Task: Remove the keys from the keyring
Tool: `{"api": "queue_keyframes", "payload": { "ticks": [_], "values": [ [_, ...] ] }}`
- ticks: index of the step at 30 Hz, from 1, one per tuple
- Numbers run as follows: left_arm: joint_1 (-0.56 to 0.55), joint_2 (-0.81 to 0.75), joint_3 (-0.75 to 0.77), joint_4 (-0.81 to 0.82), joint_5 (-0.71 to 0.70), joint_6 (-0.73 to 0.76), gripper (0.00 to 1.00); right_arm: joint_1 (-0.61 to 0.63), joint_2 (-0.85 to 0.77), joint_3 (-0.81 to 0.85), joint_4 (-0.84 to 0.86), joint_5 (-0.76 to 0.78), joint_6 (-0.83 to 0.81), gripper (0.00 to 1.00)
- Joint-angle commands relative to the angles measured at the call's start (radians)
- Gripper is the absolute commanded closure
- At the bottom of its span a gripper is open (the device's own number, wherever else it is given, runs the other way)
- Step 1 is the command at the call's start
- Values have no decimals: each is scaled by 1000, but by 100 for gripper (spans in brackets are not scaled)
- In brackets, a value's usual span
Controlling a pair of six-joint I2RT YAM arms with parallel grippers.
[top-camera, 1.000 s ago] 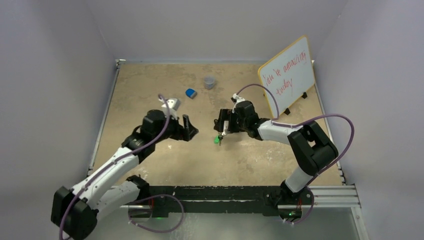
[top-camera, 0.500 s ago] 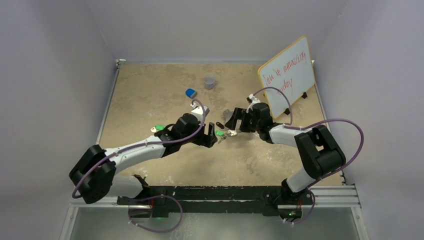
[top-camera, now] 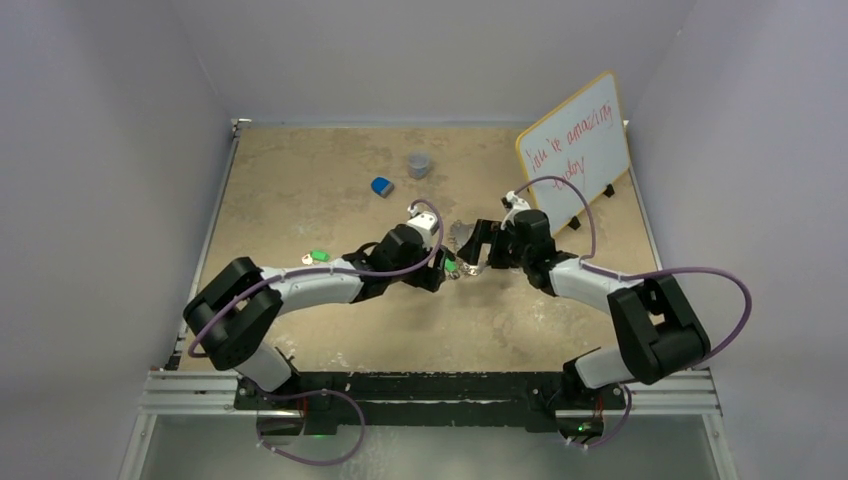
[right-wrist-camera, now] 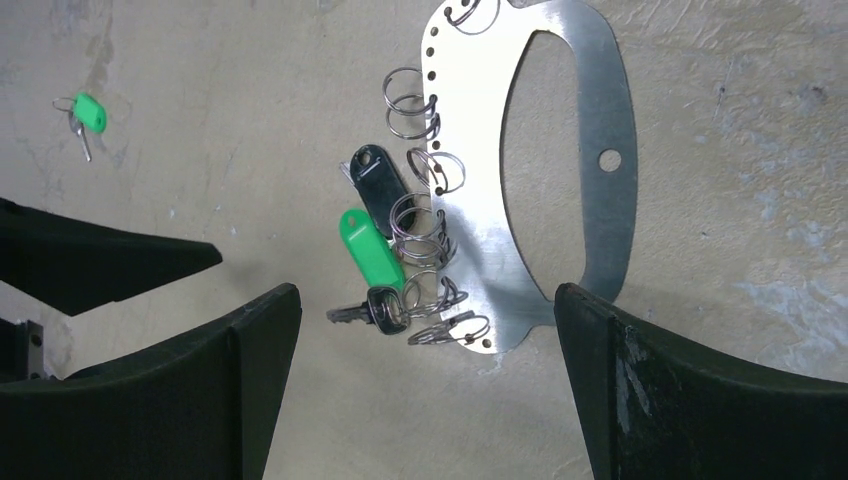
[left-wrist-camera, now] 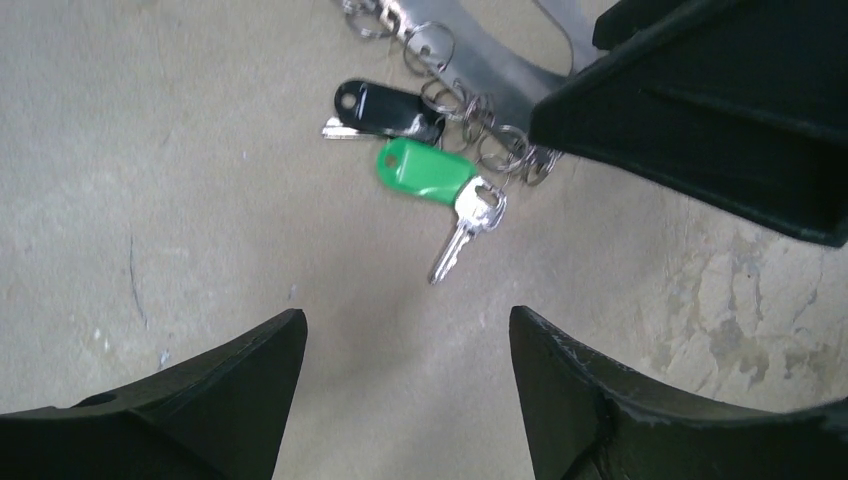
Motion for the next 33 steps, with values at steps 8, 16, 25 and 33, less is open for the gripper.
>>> {"api": "queue_keyframes", "payload": {
  "ticks": [8,16,25,33],
  "values": [
    [-7,183,164,173,92,153,66,2,-125,-41,-52,135,62,1],
    [-7,267,229,180,103,181,77,1,-132,-48,-58,141,69,1],
    [-7,296,184,186,109,159,80,0,-117,-36,-72,131,30,1],
    [-7,235,58,179,92,82,82,2,-81,-15,-37,98,3,1]
  ]
}}
